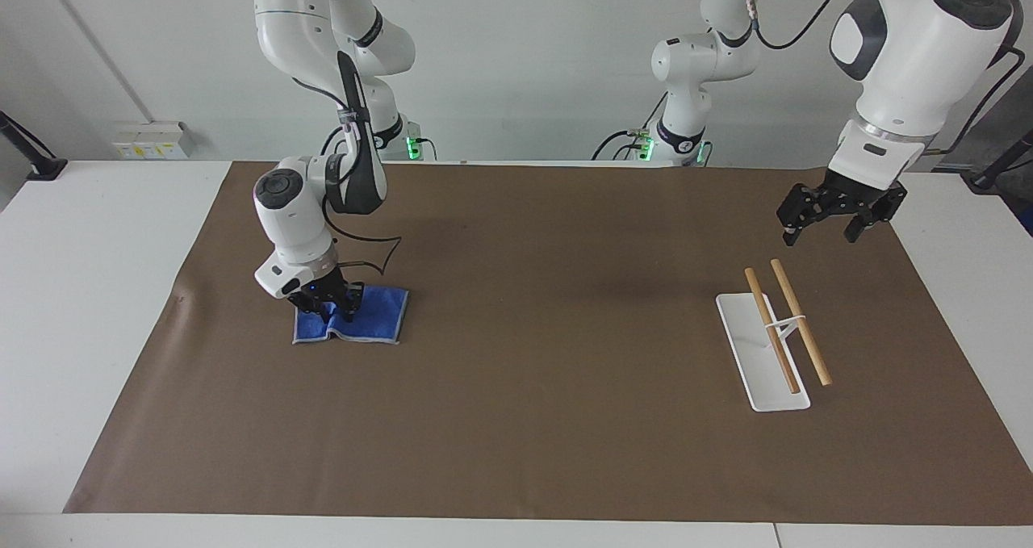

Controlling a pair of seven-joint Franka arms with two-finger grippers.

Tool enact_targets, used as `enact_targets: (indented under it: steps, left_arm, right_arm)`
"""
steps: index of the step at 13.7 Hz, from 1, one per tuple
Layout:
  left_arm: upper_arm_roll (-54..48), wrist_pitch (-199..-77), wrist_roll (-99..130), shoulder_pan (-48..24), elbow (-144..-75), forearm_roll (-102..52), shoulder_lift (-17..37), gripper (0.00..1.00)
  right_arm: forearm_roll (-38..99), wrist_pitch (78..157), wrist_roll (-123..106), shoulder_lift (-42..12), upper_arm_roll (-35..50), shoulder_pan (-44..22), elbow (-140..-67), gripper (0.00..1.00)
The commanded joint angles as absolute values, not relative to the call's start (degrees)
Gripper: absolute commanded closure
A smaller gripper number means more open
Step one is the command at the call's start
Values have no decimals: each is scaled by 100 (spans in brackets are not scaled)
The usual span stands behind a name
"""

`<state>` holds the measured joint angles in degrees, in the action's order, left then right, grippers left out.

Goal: Right arm passes towel to left arm to hang
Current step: 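Reach the right gripper down onto the blue towel and grasp it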

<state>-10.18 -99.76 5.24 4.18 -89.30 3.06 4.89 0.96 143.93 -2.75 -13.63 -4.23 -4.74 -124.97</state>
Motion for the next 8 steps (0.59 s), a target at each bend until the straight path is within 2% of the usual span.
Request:
enact_targets:
  steps: [1, 5, 8]
  left_arm:
    - [-958, -10072, 536, 360, -9149, 378, 316, 0]
    - [-975, -10002, 536, 352, -9176, 378, 282, 0]
    - [-984, -10046, 562, 352, -9185, 369, 281, 0]
  right_arm:
    - [255, 14449, -150, -1362, -369, -544, -12507, 100]
    - [298, 13836, -114, -1266, -212, -571, -11955, 100]
    - [973, 13501, -114, -1274, -106, -571, -11366, 100]
